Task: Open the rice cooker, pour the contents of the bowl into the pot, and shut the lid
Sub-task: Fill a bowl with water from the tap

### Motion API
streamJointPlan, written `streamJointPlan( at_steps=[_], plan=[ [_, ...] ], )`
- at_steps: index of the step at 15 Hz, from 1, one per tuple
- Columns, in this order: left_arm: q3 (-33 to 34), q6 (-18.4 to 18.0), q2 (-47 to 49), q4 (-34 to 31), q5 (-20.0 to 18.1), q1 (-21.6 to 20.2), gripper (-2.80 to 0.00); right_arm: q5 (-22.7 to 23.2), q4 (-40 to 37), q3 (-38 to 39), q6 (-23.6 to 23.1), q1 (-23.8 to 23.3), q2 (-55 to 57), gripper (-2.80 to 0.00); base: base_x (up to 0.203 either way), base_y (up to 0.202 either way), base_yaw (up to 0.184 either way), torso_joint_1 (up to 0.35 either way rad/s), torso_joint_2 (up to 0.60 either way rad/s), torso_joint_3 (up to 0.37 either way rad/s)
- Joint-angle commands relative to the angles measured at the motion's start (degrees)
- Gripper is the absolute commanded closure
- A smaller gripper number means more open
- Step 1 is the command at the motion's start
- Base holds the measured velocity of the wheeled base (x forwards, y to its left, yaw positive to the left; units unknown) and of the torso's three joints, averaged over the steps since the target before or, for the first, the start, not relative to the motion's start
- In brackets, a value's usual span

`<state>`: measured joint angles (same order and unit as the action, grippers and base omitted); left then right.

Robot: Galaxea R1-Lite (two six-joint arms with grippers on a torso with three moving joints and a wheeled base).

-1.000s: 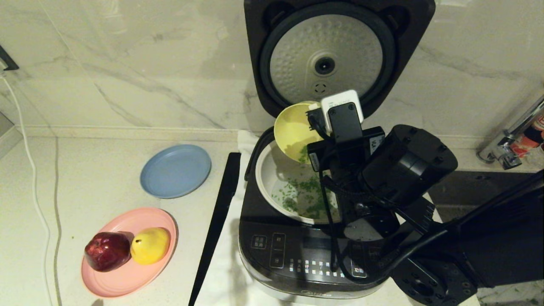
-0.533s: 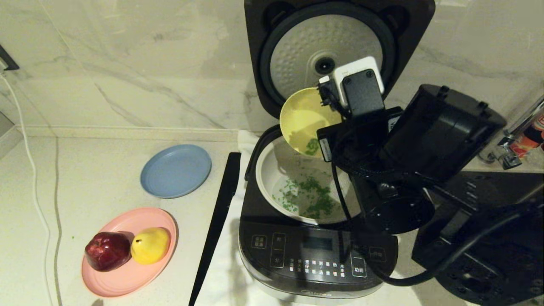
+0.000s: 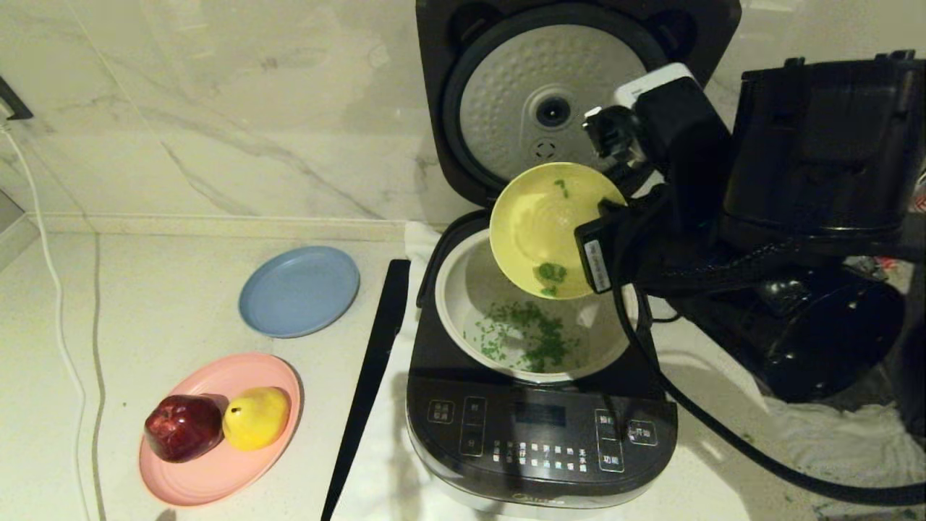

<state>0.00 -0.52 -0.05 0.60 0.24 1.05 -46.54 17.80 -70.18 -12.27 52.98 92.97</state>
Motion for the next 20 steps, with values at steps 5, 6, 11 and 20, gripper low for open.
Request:
streamJointPlan(
  at_steps=[5, 6, 11, 20],
  plan=[
    [0.2, 0.0, 0.0, 0.0, 0.0, 0.0, 0.00, 14.9, -41.1, -15.4, 31.0, -2.0, -5.2, 0.00, 0.000, 0.000, 0.000, 0.000, 0.00, 0.000],
    [0.2, 0.0, 0.0, 0.0, 0.0, 0.0, 0.00, 17.6, -44.5, -16.7, 33.8, -3.6, -5.5, 0.00, 0.000, 0.000, 0.000, 0.000, 0.00, 0.000],
    [0.2, 0.0, 0.0, 0.0, 0.0, 0.0, 0.00, 31.7, -63.8, -20.7, 42.4, -7.8, -11.3, 0.00, 0.000, 0.000, 0.000, 0.000, 0.00, 0.000],
    [0.2, 0.0, 0.0, 0.0, 0.0, 0.0, 0.00, 44.4, -74.1, -9.1, 41.3, -44.2, -23.3, 0.00, 0.000, 0.000, 0.000, 0.000, 0.00, 0.000]
  ],
)
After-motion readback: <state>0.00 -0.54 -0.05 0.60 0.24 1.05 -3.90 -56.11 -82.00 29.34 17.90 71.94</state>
